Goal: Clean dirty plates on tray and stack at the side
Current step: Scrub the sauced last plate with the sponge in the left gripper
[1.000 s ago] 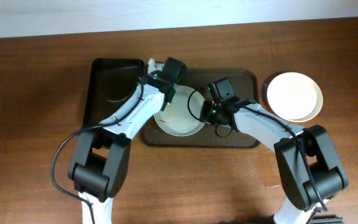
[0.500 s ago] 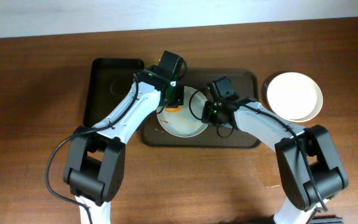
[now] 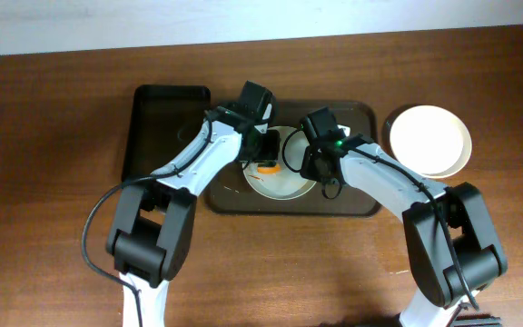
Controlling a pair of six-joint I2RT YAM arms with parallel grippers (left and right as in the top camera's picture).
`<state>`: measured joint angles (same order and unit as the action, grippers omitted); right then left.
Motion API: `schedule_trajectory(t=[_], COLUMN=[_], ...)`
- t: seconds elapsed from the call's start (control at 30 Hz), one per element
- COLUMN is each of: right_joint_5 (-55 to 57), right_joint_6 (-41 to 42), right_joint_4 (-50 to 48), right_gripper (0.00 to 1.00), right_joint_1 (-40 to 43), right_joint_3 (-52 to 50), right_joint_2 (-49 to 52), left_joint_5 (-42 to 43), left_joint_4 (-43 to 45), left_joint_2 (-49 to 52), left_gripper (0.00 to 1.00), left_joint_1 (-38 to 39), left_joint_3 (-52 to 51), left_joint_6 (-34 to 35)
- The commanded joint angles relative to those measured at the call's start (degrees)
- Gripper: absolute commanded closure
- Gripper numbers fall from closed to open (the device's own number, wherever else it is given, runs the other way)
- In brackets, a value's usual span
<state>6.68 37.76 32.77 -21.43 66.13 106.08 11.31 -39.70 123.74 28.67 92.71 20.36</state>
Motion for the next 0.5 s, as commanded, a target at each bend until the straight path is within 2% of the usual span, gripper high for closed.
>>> schedule_trajectory(t=[0.0,0.1,0.13,0.2,0.23,0.3,0.37,0.47], right_joint_5=[2.1,3.0,3.0,3.0,3.0,3.1,3.1,3.0], right_joint_6=[0.6,0.7,0.7,0.6,0.6,0.6,0.6,0.2], right_joint_4=[0.3,0.6,0.9,1.0,1.1,1.8,2.1,2.6], right_gripper=[0.96,0.96,0.96,0.96,0.96,0.96,0.96,0.96], right_joint_1=[-0.6,-0.7,-0.7,-0.7,-0.7,-0.7,-0.7,-0.7], right_joint_3=[1.2,1.2,1.2,1.2,1.2,1.2,1.3,1.6], right_joint_2=[0.3,0.3,0.3,0.3,0.3,0.3,0.3,0.3], left_joint_5=[0.2,-11.4,-19.4,-27.7,-36.9,-42.9,-44.5,-50.0], left_joint_4=[-3.3,-7.1,-8.5,-9.3,-9.2,-9.3,-9.5,-11.8], left_joint_2=[3.0,2.9,2.9,2.9,2.9,2.9,2.5,-0.4], left_gripper=[1.0,1.0,1.0,1.0,1.0,1.0,1.0,1.0], left_joint_1=[0.9,0.8,0.8,0.8,0.7,0.7,0.7,0.7], left_joint_3=[0.0,0.0,0.0,0.0,0.0,0.4,1.7,7.9], left_joint_6=[-0.5,-0.5,-0.5,-0.5,-0.5,-0.6,-0.5,-0.5])
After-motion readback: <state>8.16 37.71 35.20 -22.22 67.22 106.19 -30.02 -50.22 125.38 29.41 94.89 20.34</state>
